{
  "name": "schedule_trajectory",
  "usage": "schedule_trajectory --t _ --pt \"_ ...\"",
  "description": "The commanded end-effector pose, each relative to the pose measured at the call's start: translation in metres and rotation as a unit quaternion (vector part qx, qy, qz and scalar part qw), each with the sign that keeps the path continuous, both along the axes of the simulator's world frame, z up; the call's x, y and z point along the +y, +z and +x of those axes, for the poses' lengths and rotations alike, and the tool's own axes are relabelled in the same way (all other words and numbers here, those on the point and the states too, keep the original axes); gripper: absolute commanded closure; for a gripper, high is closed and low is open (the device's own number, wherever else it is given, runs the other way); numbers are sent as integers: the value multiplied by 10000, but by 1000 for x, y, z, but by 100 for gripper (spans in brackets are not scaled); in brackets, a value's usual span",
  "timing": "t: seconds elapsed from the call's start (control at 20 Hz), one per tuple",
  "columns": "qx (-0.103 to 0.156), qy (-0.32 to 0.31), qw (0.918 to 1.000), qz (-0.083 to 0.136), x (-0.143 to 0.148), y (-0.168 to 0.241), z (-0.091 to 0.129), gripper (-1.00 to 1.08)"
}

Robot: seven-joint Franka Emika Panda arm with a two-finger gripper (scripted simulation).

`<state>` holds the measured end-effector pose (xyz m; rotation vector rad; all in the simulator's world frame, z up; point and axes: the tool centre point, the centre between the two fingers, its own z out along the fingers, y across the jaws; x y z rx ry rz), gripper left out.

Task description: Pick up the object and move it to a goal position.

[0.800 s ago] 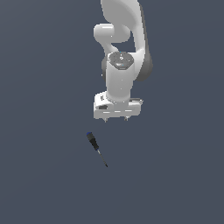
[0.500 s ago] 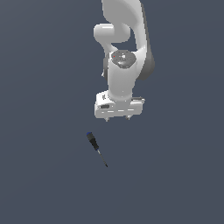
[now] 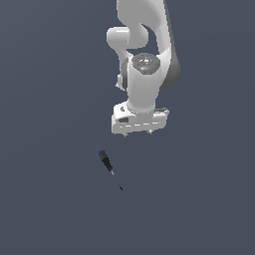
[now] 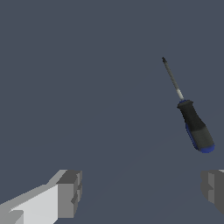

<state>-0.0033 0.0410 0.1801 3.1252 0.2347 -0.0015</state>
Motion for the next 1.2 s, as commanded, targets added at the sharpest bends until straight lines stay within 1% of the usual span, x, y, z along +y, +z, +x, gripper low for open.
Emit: schedule_trajectory --t 0.0,0.3,0.6,0.9,1.15 --pt "3 42 10000 -1 -2 -2 2 -92" --pt "5 285 9996 -6 -14 -13 14 -92" --pt "10 695 9976 -8 -35 -33 34 -92" --pt "13 1245 9922 2 -67 -62 56 -92" --pt "13 1639 9865 15 -91 -86 69 -92"
